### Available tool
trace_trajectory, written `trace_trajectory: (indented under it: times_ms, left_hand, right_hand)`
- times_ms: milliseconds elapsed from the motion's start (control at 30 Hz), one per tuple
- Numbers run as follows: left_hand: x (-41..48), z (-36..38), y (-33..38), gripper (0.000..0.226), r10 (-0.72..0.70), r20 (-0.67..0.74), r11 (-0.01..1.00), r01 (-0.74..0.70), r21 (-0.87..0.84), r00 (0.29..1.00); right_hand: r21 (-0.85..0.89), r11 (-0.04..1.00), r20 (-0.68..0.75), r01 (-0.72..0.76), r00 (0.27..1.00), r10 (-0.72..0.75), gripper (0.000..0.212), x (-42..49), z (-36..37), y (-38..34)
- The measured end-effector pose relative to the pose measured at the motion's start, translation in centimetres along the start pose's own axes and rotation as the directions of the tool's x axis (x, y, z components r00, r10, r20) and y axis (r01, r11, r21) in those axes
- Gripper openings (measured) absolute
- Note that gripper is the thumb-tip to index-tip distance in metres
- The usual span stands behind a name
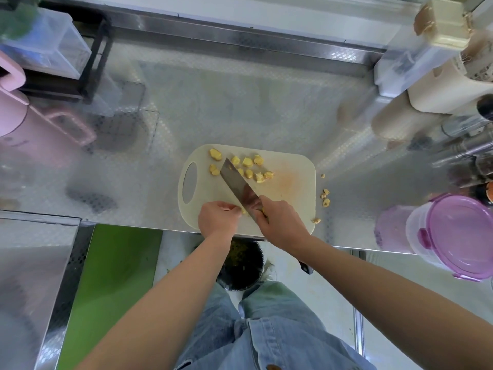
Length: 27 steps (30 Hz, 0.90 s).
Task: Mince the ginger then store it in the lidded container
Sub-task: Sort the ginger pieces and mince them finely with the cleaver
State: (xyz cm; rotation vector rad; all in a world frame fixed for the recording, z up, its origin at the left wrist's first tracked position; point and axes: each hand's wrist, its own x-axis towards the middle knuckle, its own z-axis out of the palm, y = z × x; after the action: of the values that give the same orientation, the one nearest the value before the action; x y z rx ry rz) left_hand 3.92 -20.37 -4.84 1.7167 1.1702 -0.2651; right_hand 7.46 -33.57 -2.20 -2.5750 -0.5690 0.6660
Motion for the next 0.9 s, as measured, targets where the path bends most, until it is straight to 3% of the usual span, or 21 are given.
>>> trace_trajectory:
  times_ms: [667, 900]
  left_hand:
    - [-0.4, 0.0, 0.2, 0.003, 0.049, -0.014, 0.999, -0.049, 0.014, 0.999]
    - [-0.4, 0.0, -0.1, 0.02, 0.03, -0.011, 0.999, -0.03, -0.038, 0.999]
  right_hand:
    - [-0.037, 0.998, 0.042, -0.05, 0.998, 0.051, 0.013, 0.1, 1.2, -1.0]
    - [0.029, 0.998, -0.002, -0.06, 0.998, 0.06, 0.012, 0.0, 0.3, -0.6]
